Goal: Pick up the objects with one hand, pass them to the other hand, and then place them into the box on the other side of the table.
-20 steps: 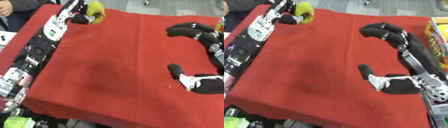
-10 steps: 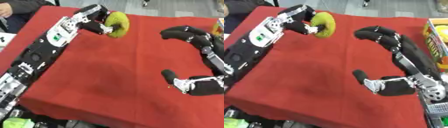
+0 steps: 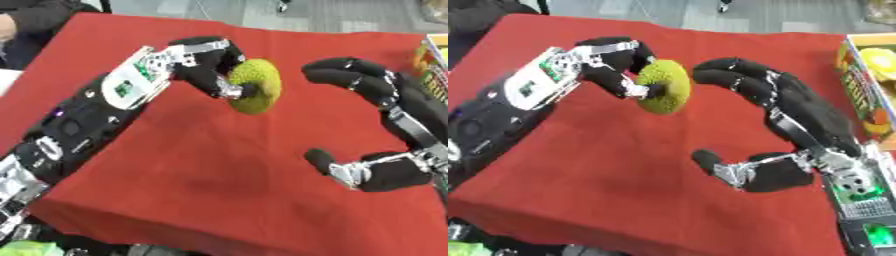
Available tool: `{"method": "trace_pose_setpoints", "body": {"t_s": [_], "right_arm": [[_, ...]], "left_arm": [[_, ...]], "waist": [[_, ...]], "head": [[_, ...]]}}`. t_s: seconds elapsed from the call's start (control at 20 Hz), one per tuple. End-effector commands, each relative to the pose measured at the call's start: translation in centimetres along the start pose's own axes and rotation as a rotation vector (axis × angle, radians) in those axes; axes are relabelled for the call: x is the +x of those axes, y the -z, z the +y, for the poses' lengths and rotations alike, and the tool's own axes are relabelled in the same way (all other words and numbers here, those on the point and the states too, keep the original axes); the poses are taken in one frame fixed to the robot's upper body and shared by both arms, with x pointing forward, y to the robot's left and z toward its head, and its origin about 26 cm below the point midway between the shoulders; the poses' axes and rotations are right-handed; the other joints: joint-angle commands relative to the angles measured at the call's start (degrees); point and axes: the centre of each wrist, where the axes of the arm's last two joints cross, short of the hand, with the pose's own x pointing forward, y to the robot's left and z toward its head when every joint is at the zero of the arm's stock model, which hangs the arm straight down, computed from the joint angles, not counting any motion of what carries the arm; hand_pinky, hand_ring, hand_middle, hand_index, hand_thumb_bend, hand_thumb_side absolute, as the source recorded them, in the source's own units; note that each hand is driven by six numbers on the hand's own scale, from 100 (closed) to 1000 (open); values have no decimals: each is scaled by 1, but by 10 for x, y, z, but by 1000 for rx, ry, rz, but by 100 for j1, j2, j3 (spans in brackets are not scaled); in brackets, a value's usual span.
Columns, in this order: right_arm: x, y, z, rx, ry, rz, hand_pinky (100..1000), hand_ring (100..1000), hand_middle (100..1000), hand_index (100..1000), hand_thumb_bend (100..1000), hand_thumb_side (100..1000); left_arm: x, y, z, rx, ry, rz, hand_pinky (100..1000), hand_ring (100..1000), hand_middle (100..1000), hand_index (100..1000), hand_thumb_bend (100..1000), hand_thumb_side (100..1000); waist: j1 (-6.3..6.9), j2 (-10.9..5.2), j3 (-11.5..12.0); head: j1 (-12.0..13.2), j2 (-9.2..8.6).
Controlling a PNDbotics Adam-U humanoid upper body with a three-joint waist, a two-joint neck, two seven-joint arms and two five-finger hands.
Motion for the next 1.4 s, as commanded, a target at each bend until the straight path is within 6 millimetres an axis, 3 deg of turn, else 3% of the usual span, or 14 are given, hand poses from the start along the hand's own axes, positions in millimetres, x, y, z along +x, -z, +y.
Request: {"method": "trace_pose_setpoints", "body": {"t_s": [0.05,0.1,0.15,0.2,0.85,1.25,1.4], "right_arm": [[0,2,-6,20,-31,-8,782,807,860,913,354,534],[-1,1,-6,24,-34,-5,782,807,860,913,354,535],[-1,1,-6,29,-36,-2,782,807,861,914,357,519],[-1,1,-5,33,-39,1,782,807,861,914,355,535],[-3,0,-3,56,-64,28,777,797,843,907,333,502],[-2,-1,-4,27,-92,44,738,715,642,815,194,320],[-2,-1,-4,-10,-96,52,710,654,529,671,113,236]], "left_arm": [[21,3,3,-44,36,-45,552,391,301,363,304,221],[24,4,2,-58,39,-54,555,392,302,364,304,224],[26,5,1,-73,41,-62,556,393,302,364,393,214],[29,6,-1,-87,44,-71,557,393,302,364,304,225],[58,17,-15,-222,42,-143,559,394,303,365,303,229],[65,18,-19,-261,27,-160,564,397,306,369,305,233],[67,19,-20,-272,20,-164,570,403,314,376,306,236]], "waist": [[3,-193,4],[2,-192,3],[2,-190,3],[2,-189,5],[18,-199,6],[16,-207,19],[15,-209,25]], "head": [[-86,-14],[-122,-14],[-156,-14],[-198,-14],[-411,-14],[-506,-14],[-548,-14]]}}
